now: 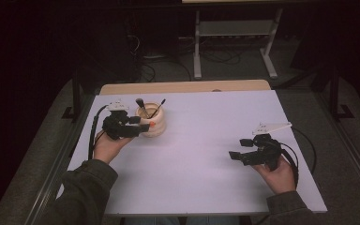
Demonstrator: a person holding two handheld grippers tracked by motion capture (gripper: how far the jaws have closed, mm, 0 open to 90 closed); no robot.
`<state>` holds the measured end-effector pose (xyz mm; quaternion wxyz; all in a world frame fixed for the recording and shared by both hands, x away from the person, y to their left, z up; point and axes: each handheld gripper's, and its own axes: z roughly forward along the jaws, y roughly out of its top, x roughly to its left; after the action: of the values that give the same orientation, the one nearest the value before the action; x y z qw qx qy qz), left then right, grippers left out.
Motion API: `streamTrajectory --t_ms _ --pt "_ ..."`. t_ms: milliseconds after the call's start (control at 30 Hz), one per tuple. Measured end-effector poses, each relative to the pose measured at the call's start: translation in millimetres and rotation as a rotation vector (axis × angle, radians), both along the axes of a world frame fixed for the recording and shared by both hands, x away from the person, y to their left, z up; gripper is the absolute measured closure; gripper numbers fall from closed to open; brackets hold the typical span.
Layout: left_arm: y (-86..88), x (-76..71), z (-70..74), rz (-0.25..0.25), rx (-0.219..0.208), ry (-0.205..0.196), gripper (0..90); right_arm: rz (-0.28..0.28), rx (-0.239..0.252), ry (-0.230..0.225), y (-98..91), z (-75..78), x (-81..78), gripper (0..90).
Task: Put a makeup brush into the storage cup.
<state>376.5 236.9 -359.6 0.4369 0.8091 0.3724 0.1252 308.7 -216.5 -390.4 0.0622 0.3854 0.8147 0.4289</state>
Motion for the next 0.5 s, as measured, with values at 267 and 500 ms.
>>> streamTrajectory --t_ms 267,500 --pt "-2.2 -11.2 1.8 -0.017 0.017 -0.012 39.5 -0.01 -0.001 -0.002 -2.2 -1.7 0.2 26.5" --pt "-4.8 -21.8 1.4 -0.035 0.02 -0.018 37.8 -0.016 -0.005 0.005 -1.9 -2.8 -0.3 26.4"
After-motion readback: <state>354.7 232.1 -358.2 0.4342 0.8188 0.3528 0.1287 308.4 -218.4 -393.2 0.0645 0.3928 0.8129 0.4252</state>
